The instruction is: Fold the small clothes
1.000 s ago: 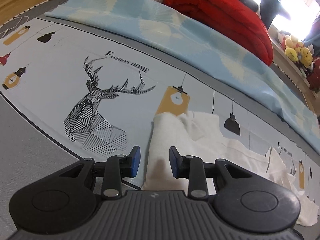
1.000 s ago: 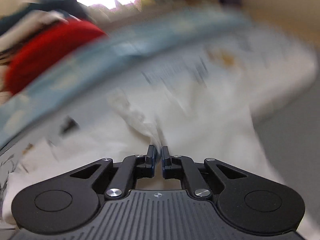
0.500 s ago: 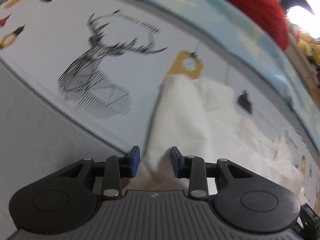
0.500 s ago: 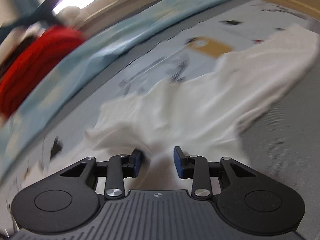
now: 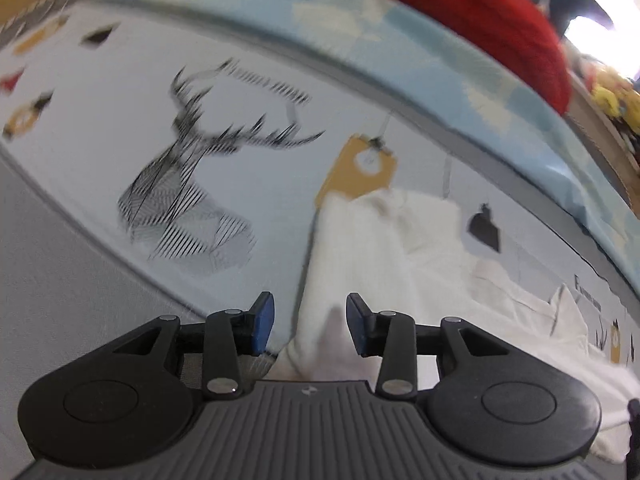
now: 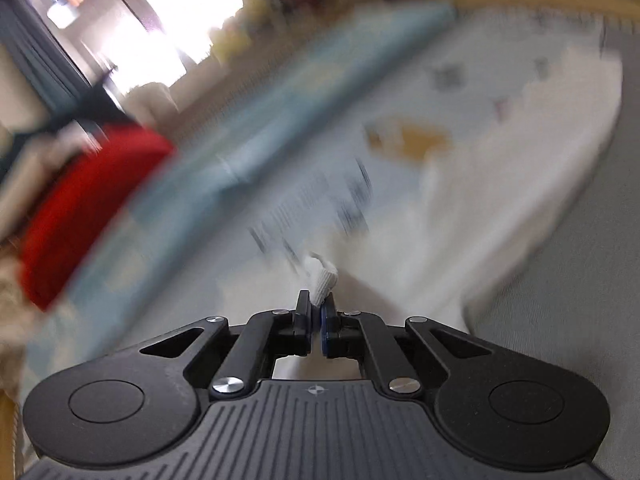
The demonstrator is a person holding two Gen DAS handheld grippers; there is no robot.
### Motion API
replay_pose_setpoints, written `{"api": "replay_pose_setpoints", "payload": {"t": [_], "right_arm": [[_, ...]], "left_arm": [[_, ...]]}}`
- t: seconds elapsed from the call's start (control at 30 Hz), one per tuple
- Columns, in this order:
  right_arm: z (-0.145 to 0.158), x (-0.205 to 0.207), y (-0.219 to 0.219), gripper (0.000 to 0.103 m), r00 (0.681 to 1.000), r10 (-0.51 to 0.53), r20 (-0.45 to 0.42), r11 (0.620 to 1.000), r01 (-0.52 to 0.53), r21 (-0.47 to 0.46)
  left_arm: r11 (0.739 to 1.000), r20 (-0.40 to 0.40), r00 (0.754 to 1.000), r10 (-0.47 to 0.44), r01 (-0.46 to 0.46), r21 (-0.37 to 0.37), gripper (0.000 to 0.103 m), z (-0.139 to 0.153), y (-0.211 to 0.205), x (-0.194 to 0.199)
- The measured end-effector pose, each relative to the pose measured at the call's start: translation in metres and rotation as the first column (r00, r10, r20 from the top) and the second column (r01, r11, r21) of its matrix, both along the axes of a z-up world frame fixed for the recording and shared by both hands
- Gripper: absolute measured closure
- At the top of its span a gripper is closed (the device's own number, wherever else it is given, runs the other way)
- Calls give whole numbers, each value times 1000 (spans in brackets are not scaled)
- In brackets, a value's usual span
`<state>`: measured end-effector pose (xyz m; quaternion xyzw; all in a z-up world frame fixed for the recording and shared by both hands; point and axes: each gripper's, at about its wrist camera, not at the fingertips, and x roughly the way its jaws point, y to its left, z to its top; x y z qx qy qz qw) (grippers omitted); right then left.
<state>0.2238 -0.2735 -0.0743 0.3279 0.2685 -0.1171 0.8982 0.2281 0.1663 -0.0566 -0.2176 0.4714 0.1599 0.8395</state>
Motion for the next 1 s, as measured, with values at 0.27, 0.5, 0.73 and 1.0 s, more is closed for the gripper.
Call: {"api": "replay_pose_setpoints", "payload": {"t": [0.27, 0.5, 0.73, 1.0], "right_arm": [[-23, 4, -18, 90, 966, -121, -228, 992, 109, -65], [9, -5, -13, 81, 998, -58, -8, 988, 56, -146], [-47, 22, -46, 88, 943, 78, -324, 995, -55, 79], [-20, 16, -97, 72, 971, -13, -240, 999, 2, -44]], "left_arm": [[990, -38, 993, -110, 107, -92, 60, -16, -20, 7], [996, -156, 985, -80, 75, -41, 83, -37, -17, 1], [995, -111, 989, -97, 94, -34, 81, -29, -34, 8], [996, -91, 992, -87, 89, 10, 76, -16, -52, 9]]}}
